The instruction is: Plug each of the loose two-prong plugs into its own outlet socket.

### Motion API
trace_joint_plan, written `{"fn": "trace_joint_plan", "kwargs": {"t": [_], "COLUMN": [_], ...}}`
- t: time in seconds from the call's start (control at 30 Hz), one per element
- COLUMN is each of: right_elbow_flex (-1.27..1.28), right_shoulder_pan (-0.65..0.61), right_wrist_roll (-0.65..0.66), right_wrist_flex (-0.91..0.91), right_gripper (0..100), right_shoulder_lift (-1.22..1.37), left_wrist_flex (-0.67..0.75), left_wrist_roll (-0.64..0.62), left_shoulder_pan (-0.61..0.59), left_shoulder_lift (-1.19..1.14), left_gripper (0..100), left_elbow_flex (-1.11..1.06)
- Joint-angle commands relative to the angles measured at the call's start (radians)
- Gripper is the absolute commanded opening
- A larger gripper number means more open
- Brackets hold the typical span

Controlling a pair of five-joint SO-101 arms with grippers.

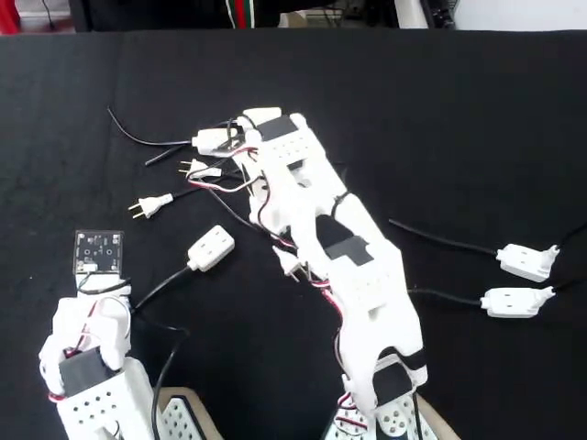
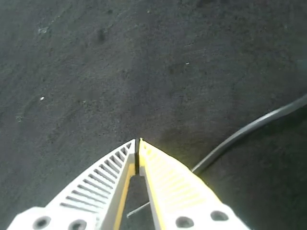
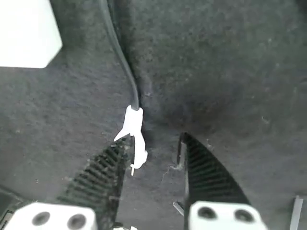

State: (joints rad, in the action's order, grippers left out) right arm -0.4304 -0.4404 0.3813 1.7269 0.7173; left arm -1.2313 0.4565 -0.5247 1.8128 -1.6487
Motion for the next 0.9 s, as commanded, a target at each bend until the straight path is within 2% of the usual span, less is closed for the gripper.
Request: {"fn": "trace_joint_plan", "kwargs": {"t": [0.0,0.13,0.27,0.6,0.87], "right_elbow_flex": [0.03,0.107,0.165,0.197,0.113], "right_shoulder_pan": [0.006,0.023,0.025,-0.083,-0.132], "right_wrist_roll": [0.011,0.012,0.009,-0.04,-0.083], "right_wrist_flex": [0.037,0.002,-0.072,-0.084,-0.058], "right_gripper": [15.2,13.9,5.1,4.8,5.0], "right_shoulder_lift": [-0.035,-0.033,-0.033,-0.022,0.136], "left_wrist_flex": [0.014,0.014,0.014,0.014,0.014], "left_wrist_roll": [0.009,0.011,0.015,0.041,0.041], "left_shoulder_pan": [0.03,0.033,0.033,0.033,0.033], "left_shoulder_lift": [0.006,0.006,0.006,0.006,0.006], "left_gripper": [3,3,3,3,3], "left_elbow_flex": [0.001,-0.001,-0.001,-0.002,-0.002]}}
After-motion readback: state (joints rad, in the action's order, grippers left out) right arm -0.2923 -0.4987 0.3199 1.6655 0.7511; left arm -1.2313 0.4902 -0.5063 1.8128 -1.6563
